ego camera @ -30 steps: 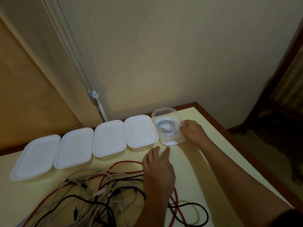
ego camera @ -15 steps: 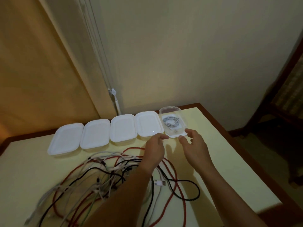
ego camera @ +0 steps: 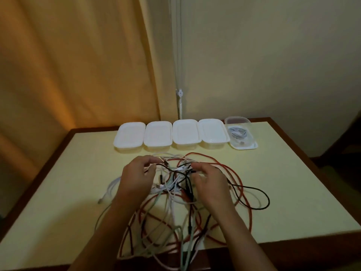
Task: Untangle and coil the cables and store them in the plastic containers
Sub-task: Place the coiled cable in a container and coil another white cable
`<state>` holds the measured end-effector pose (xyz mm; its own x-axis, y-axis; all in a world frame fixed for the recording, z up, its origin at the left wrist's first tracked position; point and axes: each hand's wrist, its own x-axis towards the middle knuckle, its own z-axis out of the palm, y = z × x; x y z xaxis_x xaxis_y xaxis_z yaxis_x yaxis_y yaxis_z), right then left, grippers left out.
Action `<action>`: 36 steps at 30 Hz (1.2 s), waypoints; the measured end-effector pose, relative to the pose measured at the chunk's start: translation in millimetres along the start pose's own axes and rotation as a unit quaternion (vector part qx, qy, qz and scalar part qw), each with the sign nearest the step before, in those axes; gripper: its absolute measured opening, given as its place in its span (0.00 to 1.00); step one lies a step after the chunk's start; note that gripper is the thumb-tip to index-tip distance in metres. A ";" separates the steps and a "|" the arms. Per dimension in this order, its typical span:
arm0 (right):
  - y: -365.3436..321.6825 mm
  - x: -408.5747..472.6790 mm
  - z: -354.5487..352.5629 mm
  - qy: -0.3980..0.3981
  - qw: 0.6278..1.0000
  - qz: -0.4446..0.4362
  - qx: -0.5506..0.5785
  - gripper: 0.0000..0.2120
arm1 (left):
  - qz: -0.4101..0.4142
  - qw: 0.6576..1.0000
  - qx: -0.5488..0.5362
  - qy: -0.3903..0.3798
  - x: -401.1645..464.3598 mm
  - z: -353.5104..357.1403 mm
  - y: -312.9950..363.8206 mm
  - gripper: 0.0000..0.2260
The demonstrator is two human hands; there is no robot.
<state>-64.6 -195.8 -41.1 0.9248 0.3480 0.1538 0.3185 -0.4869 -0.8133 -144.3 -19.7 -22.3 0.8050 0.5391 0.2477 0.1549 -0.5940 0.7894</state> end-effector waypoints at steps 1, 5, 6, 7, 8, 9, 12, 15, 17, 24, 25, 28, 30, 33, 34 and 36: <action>0.2 -2.7 8.9 -0.003 1.000 -0.002 -0.017 0.14 | 0.012 1.000 -0.009 0.009 -2.9 1.2 -7.5 0.09; 2.2 4.3 32.1 -0.036 0.994 0.011 -0.106 0.17 | 0.067 0.998 0.018 -0.006 -6.5 12.0 -35.9 0.10; 1.5 7.6 36.1 -0.040 0.992 0.004 -0.117 0.17 | 0.071 0.996 0.041 -0.021 -5.3 12.3 -39.8 0.13; 1.1 11.8 40.0 -0.044 0.991 -0.002 -0.127 0.17 | 0.069 0.994 0.072 -0.041 -3.4 11.6 -42.3 0.16; 1.2 15.8 43.4 -0.049 0.989 -0.003 -0.138 0.16 | 0.077 0.988 0.110 -0.073 -1.6 11.2 -44.9 0.19; 1.2 19.2 46.4 -0.056 0.987 0.000 -0.148 0.16 | 0.089 0.978 0.154 -0.110 -1.0 10.6 -44.9 0.21; 4.5 24.8 54.6 -0.073 0.985 0.012 -0.155 0.14 | 0.091 0.954 0.219 -0.184 -4.8 10.0 -41.2 0.20; 6.0 28.2 58.2 -0.069 0.987 0.026 -0.144 0.14 | 0.106 0.957 0.212 -0.165 -3.0 7.9 -42.1 0.07; 7.7 29.2 55.4 -0.058 0.989 0.036 -0.134 0.12 | 0.132 0.965 0.191 -0.120 0.7 6.7 -48.0 0.07; 19.1 34.3 39.4 -0.034 0.990 0.065 -0.120 0.11 | 0.132 0.968 0.169 -0.133 6.2 3.9 -55.5 0.05; 19.8 33.6 38.9 -0.038 0.990 0.062 -0.119 0.10 | 0.132 0.962 0.187 -0.148 5.7 2.0 -54.9 0.06; 18.0 30.4 40.1 -0.061 0.991 0.035 -0.111 0.11 | 0.115 0.952 0.240 -0.152 4.6 -1.9 -53.8 0.05; 14.9 28.3 42.3 -0.069 0.993 0.006 -0.091 0.10 | 0.123 0.955 0.243 -0.120 4.1 -5.4 -49.4 0.02; 11.7 26.3 44.9 -0.044 0.997 -0.038 -0.049 0.09 | 0.151 0.957 0.242 -0.060 5.1 -14.3 -44.3 0.02; 10.4 25.2 45.0 -0.031 0.997 -0.054 -0.036 0.10 | 0.154 0.959 0.234 -0.047 5.9 -19.7 -40.6 0.03; 6.9 22.6 45.1 -0.017 0.995 -0.100 -0.011 0.12 | 0.135 0.970 0.195 -0.046 8.8 -34.1 -27.3 0.04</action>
<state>-50.9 -155.2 -68.5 0.8349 0.4669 0.2913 0.5003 -0.4233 -0.7554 -161.0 21.7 -22.6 0.8913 0.2883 0.3500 0.1227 -0.8965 0.4258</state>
